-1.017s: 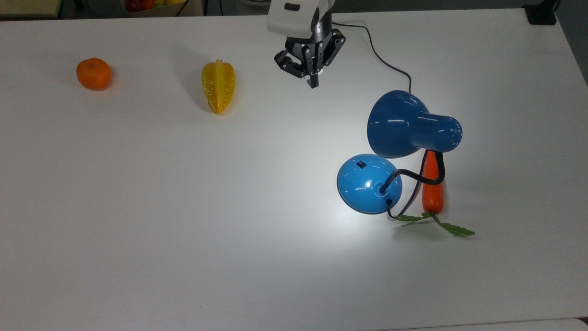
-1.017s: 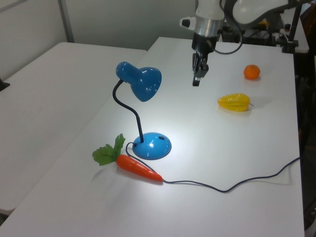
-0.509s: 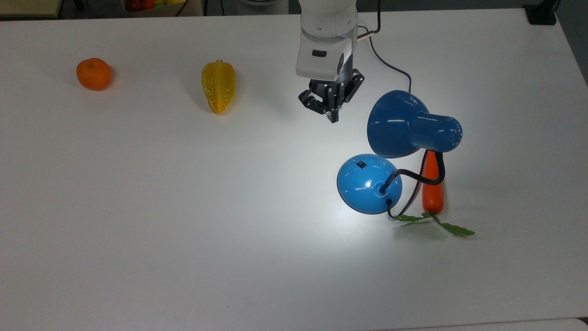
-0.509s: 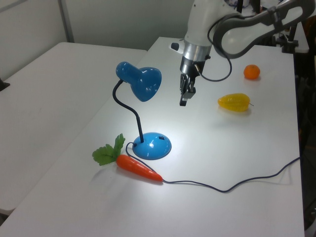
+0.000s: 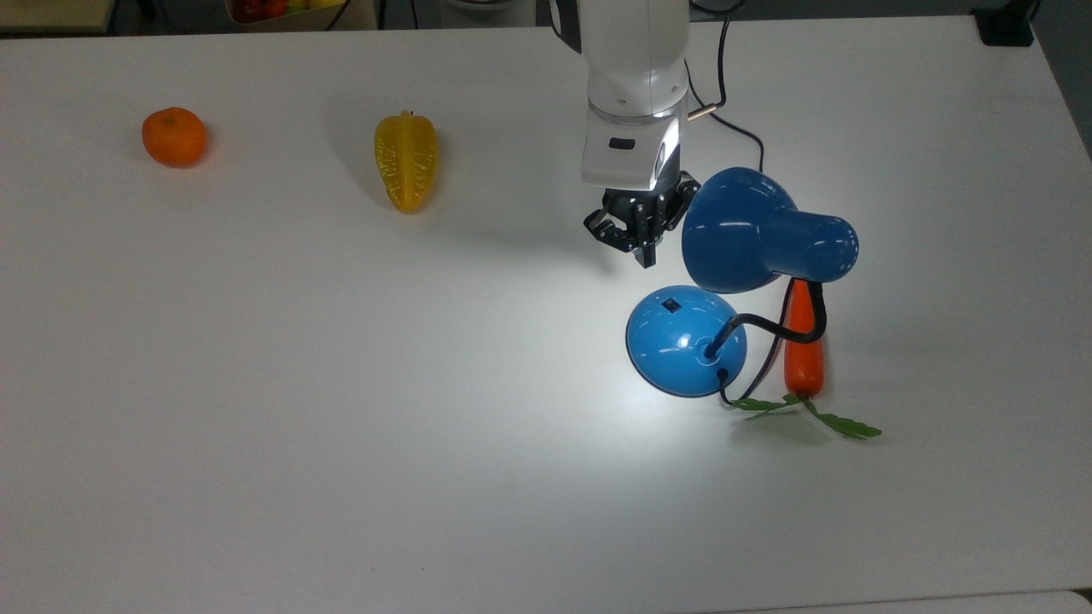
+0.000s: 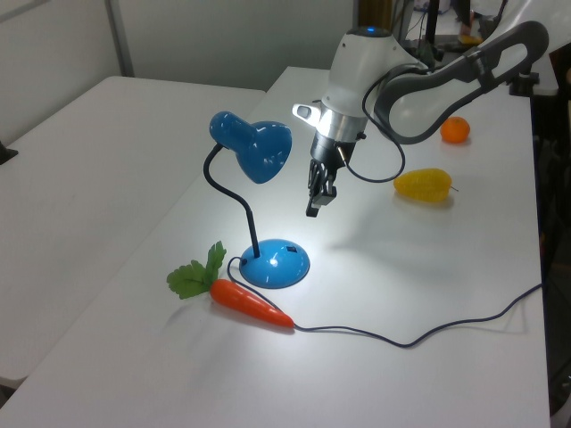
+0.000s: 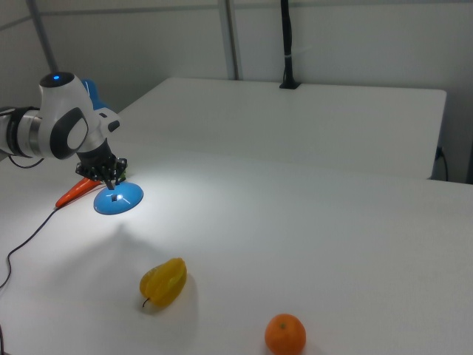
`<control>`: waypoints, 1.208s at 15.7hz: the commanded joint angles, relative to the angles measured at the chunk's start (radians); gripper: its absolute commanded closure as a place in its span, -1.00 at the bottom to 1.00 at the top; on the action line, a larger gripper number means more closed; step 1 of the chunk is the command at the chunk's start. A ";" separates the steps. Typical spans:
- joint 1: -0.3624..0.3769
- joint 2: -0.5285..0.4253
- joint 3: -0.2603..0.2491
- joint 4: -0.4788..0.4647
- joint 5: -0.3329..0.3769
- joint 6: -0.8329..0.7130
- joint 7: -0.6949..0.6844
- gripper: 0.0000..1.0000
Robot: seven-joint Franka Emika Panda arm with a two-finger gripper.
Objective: Turn off lamp
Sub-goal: 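Move the gripper toward the blue lamp's round base, then lower the gripper onto the switch on the lamp base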
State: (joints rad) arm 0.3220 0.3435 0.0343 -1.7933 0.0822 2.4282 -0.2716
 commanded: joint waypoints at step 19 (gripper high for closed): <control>0.031 0.117 0.018 -0.006 -0.002 0.213 0.015 1.00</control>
State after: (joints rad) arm 0.3335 0.4547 0.0537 -1.7931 0.0822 2.5899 -0.2711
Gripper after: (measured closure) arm 0.991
